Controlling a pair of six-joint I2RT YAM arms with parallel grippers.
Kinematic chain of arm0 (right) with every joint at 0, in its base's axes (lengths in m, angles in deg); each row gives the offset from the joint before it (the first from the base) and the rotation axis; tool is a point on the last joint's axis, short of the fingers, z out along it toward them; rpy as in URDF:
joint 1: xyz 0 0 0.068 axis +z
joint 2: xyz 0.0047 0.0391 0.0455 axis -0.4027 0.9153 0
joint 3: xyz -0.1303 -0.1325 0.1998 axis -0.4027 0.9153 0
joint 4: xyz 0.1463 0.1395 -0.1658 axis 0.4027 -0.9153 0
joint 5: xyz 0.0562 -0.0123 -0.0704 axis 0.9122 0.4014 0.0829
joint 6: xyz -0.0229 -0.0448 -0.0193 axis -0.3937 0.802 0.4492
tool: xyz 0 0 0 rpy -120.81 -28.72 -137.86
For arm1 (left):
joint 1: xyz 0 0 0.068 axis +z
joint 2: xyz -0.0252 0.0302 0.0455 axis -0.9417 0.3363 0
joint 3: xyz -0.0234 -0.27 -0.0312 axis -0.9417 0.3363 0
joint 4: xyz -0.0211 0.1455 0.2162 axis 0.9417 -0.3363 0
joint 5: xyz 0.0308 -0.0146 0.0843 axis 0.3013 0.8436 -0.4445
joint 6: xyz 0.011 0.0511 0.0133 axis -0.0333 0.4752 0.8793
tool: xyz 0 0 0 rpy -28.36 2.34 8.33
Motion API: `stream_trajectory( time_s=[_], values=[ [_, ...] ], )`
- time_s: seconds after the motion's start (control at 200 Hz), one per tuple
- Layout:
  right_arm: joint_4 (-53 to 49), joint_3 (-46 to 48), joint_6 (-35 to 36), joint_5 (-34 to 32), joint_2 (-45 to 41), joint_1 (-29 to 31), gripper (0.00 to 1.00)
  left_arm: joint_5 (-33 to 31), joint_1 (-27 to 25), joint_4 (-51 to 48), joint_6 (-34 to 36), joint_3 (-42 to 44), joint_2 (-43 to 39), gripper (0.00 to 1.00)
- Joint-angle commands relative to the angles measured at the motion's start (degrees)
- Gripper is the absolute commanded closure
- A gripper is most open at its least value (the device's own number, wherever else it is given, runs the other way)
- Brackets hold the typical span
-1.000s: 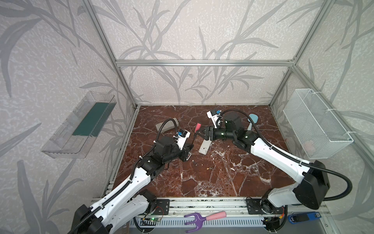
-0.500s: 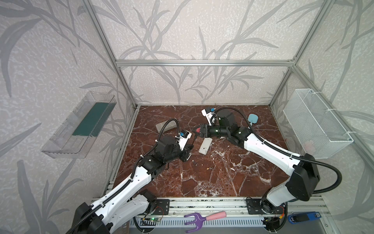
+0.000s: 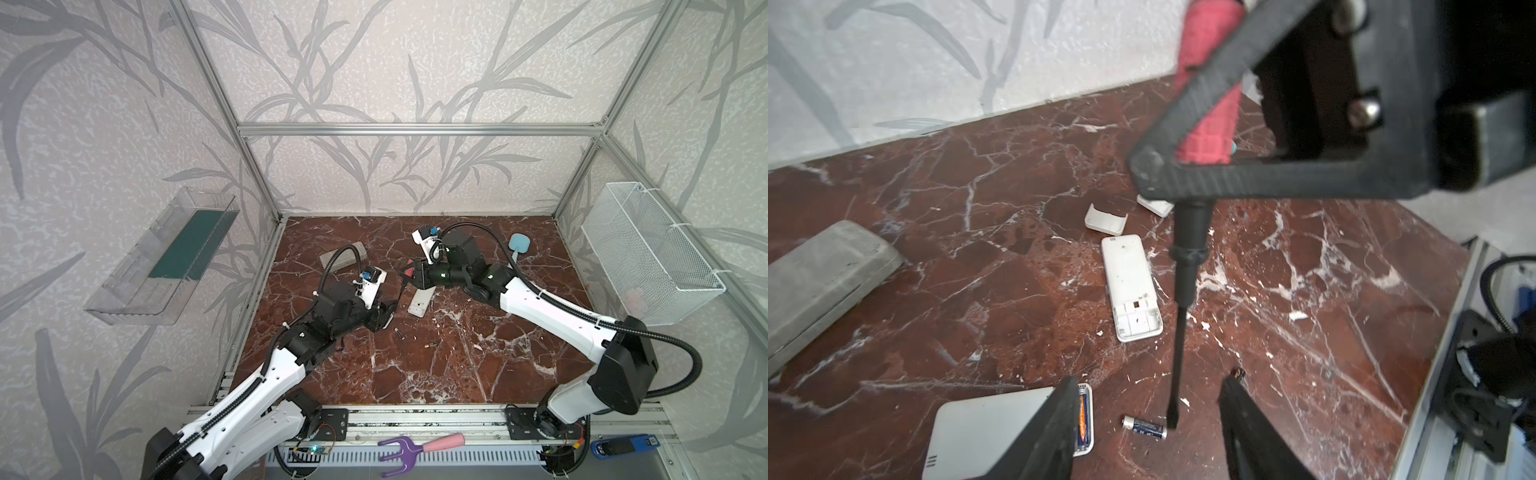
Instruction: Unload the batteries from the remote control
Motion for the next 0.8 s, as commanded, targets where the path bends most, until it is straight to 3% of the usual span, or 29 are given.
stream_trajectory(
  time_s=[0.0, 0.095, 0.27, 0.62, 0.795],
  values=[
    [-1.9, 0.1, 11.9, -7.4, -2.4, 1.5, 1.00, -9.0, 1.5, -2.3, -10.5, 1.8, -1.1, 0.40],
    [-1.2, 0.3, 17.4, -10.4, -0.9, 3.3, 1.00, -9.0, 5.9, -7.4, -20.8, 2.0, 1.2, 0.39],
    [3.8, 1.3, 22.1, -12.3, 3.6, 6.4, 1.00, 1.8, 15.2, -3.0, -36.5, 6.7, 8.2, 0.45],
    [11.2, 4.4, 19.2, -13.2, 8.4, 7.2, 1.00, 8.0, 19.3, 14.0, -46.7, 11.9, 24.6, 0.48],
    [12.0, 5.7, 18.7, -13.8, 8.4, 7.1, 1.00, 14.4, 19.5, 25.5, -47.8, 11.5, 35.0, 0.52]
  ],
)
